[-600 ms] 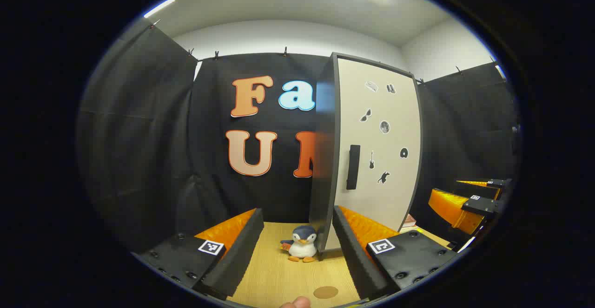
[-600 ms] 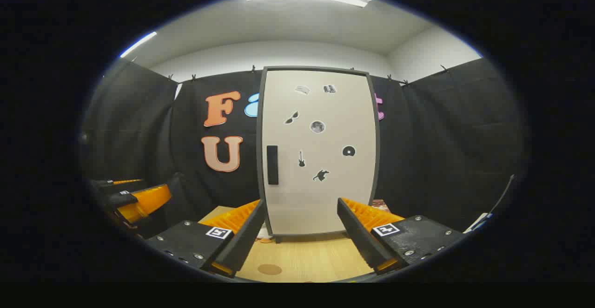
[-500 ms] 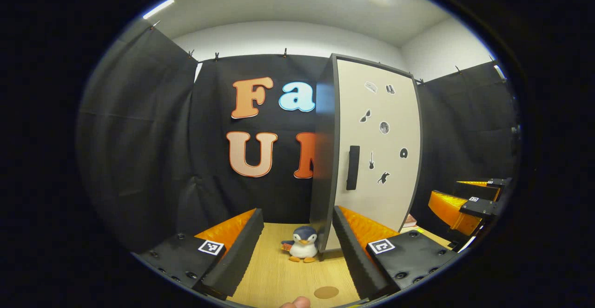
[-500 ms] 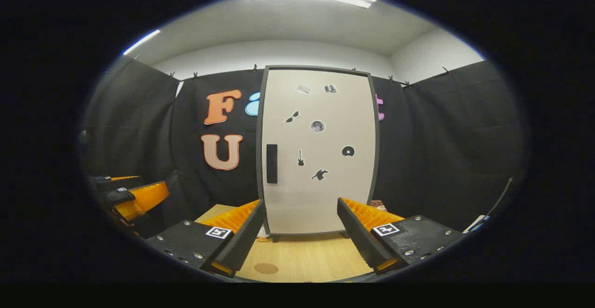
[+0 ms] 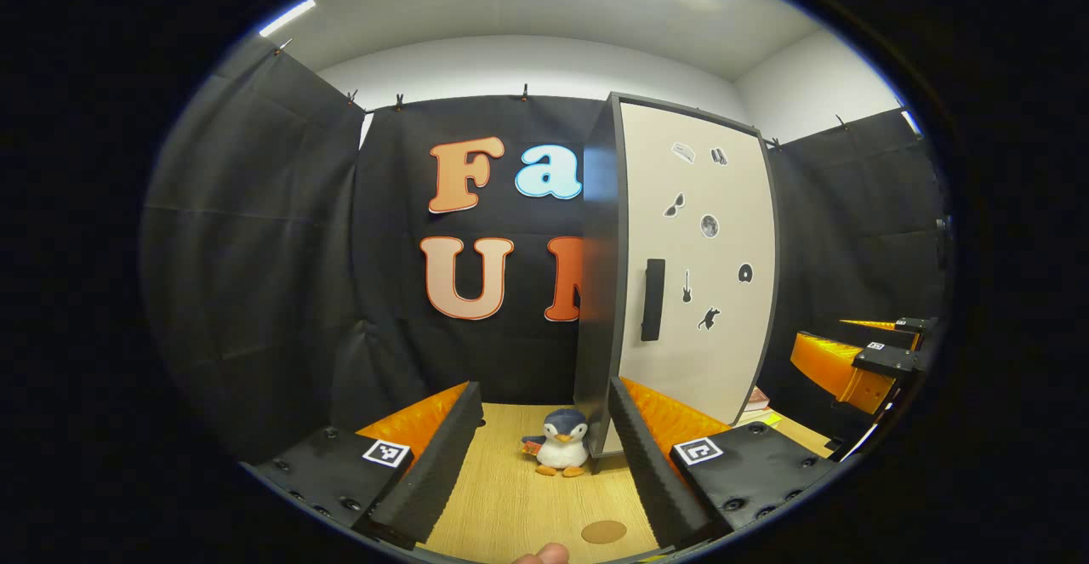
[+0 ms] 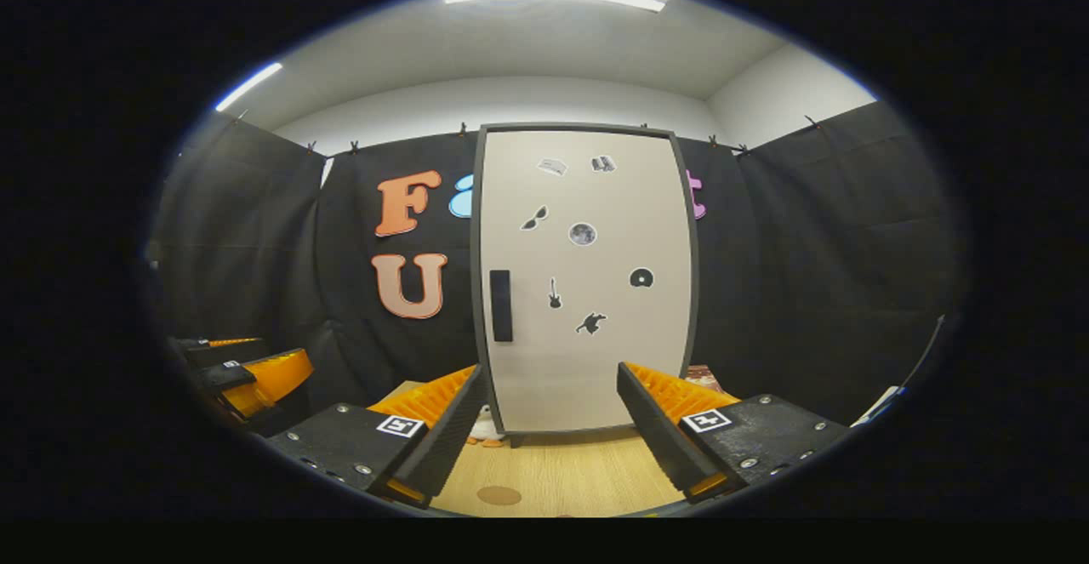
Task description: Open the cabinet door with the right hand, grasp the bottle in the cabinet with the left hand and place it on the coaster, then close the cabinet door with the right hand.
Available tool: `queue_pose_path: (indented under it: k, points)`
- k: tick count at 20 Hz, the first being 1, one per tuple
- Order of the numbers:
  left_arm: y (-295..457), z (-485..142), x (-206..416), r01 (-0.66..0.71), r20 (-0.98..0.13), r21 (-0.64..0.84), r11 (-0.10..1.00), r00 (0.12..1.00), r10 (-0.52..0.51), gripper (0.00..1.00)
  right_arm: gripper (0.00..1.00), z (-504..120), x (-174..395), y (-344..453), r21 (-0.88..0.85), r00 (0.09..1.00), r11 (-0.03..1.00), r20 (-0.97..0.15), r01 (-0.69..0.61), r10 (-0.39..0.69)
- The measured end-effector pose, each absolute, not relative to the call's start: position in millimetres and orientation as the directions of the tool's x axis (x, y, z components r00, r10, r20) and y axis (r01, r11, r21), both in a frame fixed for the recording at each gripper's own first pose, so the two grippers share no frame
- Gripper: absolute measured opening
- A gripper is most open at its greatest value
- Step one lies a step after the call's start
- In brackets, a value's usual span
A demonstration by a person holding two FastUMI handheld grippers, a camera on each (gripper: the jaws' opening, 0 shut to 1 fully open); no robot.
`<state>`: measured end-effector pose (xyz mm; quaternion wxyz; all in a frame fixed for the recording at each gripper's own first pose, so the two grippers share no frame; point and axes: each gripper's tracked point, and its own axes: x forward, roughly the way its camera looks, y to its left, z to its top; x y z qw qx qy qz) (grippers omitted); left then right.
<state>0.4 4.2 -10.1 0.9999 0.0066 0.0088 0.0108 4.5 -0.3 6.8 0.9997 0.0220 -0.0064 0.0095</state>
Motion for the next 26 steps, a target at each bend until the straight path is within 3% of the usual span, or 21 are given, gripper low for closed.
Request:
queue_pose_path:
  k: [8,9,11,12,26]
  points:
    - [15.2,-23.8,21.4,-0.026,-0.045,-0.009,1.000,0.999,0.025,0.94,0.95,1.8,25.6,3.3,0.045,1.000,0.999,-0.001,-0.014,0.014]
    - [17.2,-24.6,24.8,-0.024,-0.046,-0.014,1.000,0.999,0.024,0.99,0.95,1.2,30.1,5.1,0.044,1.000,0.999,-0.005,-0.015,0.015]
    - [21.0,-26.4,33.1,-0.024,-0.048,-0.017,1.000,0.999,0.023,0.99,0.95,0.7,41.3,10.2,0.042,1.000,0.999,-0.009,-0.015,0.016]
    - [24.8,-26.6,35.8,-0.023,-0.048,-0.016,1.000,0.999,0.022,0.94,0.94,1.5,47.9,14.1,0.042,1.000,0.999,-0.009,-0.016,0.017]
    - [87.4,-45.1,82.9,-0.035,-0.075,0.000,0.999,0.997,0.035,0.98,0.94,25.5,176.5,84.0,0.024,0.998,0.998,0.021,-0.061,0.061]
